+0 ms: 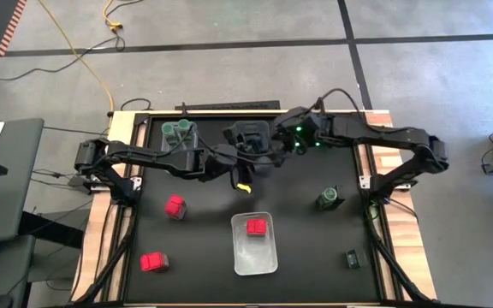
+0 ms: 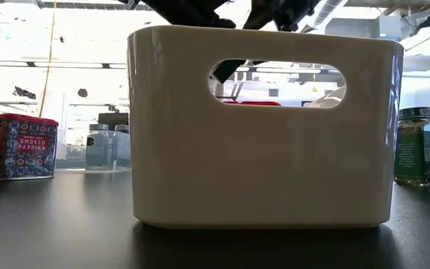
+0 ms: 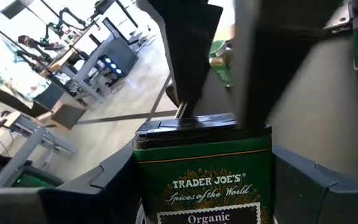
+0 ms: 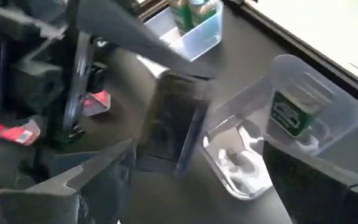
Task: Sort spices by type
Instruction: Put the bottom left black seasoning can into the black bin
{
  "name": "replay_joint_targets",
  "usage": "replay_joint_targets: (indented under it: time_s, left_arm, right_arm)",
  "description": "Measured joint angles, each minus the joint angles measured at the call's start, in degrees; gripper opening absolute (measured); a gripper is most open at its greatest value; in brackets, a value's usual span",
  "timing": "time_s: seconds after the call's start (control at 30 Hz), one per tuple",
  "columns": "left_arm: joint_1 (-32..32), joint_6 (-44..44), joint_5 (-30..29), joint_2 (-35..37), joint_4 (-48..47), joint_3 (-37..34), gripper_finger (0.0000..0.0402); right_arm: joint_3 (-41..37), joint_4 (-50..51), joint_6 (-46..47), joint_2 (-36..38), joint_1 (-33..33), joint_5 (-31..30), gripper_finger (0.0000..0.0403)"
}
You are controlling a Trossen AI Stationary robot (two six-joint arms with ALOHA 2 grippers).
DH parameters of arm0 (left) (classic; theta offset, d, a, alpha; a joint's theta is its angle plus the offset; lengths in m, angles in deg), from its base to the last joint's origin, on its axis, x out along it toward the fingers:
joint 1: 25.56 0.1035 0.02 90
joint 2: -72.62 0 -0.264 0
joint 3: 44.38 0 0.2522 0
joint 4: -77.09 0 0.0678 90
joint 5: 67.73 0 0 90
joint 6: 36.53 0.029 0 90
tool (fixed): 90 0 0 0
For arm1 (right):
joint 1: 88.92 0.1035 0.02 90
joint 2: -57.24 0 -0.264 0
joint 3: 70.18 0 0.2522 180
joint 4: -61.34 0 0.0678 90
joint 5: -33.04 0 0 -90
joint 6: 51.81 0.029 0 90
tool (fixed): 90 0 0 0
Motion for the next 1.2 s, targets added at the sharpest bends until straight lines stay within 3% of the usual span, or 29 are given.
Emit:
replay_joint_targets:
  time_s: [0.43, 0.83, 1.2]
  left_arm:
    - [-0.3, -0.1, 0.0, 0.0, -0.7, 0.0, 0.027]
    - [-1.5, 4.1, -3.1, 0.0, 2.9, 0.0, 0.0271]
    - [-1.7, 4.5, -3.2, 0.0, 2.9, 0.0, 0.0271]
  right_arm:
    - [0.5, -5.9, 0.7, -2.9, 0.1, 0.7, 0.0378]
    - [0.5, -6.2, 5.7, -3.1, -0.7, 1.1, 0.0309]
    - [0.5, -6.4, 5.9, -3.0, -0.7, 1.1, 0.0302]
